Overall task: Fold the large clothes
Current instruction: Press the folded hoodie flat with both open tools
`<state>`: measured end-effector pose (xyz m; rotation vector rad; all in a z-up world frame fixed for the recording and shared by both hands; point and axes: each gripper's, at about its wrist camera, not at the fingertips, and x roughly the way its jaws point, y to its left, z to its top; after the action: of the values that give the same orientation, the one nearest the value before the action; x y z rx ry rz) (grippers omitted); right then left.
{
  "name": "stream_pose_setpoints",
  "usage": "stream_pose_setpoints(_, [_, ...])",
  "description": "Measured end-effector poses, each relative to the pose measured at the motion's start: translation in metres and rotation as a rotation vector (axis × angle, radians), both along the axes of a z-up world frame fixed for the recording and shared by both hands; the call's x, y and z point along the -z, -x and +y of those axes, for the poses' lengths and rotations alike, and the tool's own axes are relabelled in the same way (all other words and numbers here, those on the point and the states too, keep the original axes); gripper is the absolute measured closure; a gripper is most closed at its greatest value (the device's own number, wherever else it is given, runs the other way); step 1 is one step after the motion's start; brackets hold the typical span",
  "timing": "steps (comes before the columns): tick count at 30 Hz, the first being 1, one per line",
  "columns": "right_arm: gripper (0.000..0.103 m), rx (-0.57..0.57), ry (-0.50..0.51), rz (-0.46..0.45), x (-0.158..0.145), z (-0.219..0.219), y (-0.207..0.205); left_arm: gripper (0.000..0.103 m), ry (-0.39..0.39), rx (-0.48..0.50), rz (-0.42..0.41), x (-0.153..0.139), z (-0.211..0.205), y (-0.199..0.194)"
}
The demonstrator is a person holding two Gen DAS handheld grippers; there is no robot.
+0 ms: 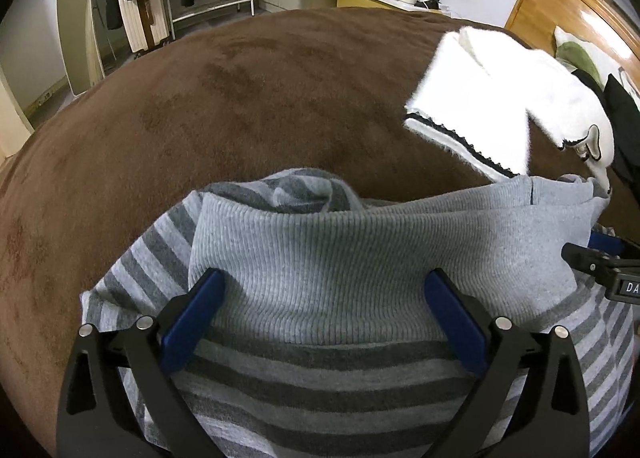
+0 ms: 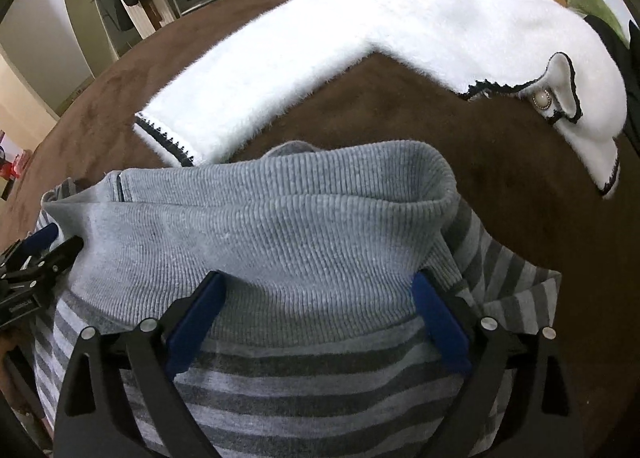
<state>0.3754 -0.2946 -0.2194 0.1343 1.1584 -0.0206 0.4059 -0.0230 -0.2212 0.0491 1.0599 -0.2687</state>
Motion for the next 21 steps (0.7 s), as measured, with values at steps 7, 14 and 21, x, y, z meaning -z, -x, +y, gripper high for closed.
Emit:
stream_pose_setpoints(7, [0.011, 0.008, -0.013, 0.006, -0.014, -0.004, 0.008, 0.01, -0.015, 0.0, 0.046, -0.018, -0.004, 0.006])
stream_pose_setpoints(14, [0.011, 0.034, -0.036, -0.044, -0.038, 0.003, 0.052, 0.01, -0.038, 0.082, -0.01, -0.039, -0.036, 0.061])
stream_pose_setpoints(21, [0.011, 0.024, -0.026, -0.081, -0.066, -0.002, 0.106, 0.01, -0.093, 0.052, -0.063, -0.039, -0.045, 0.116])
